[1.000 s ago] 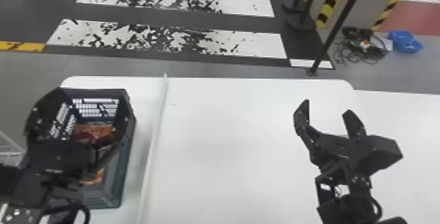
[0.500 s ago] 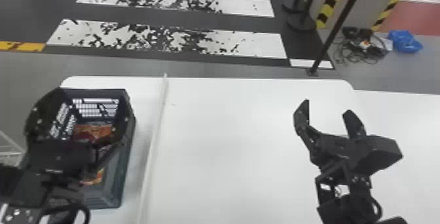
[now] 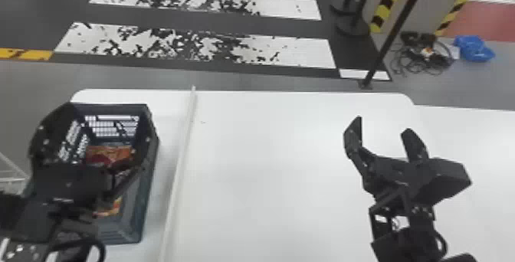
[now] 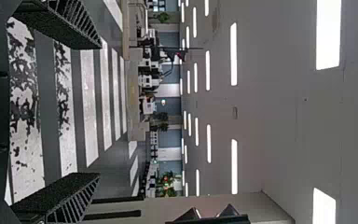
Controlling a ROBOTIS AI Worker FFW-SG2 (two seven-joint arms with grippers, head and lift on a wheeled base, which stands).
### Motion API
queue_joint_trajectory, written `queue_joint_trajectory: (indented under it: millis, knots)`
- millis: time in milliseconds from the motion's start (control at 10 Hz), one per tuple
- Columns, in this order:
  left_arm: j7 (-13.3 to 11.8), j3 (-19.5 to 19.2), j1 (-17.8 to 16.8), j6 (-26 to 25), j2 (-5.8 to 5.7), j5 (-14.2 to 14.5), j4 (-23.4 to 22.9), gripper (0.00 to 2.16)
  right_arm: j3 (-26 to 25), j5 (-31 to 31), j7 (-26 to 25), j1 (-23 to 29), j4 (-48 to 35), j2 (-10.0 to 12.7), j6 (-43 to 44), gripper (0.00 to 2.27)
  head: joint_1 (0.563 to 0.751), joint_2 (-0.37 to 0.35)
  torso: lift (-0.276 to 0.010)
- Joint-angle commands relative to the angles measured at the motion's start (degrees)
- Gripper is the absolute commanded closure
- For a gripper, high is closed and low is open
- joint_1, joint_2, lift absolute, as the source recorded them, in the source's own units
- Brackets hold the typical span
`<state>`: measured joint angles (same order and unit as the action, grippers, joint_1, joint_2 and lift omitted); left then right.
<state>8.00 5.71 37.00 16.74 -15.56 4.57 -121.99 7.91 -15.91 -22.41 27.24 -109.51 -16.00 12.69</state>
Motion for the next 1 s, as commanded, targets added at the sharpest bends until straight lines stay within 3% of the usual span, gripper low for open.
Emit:
queue_joint_trajectory:
  millis: [0, 900]
  knots:
    - [0.0, 0.0, 0.0, 0.0, 0.00, 0.0, 0.0, 0.00, 0.0, 0.0, 0.0, 0.0, 0.0, 0.0, 0.0, 0.00, 0.695, -0.096, -0.029]
    - [0.0, 0.0, 0.0, 0.0, 0.00, 0.0, 0.0, 0.00, 0.0, 0.0, 0.0, 0.0, 0.0, 0.0, 0.0, 0.00, 0.695, -0.096, -0.029]
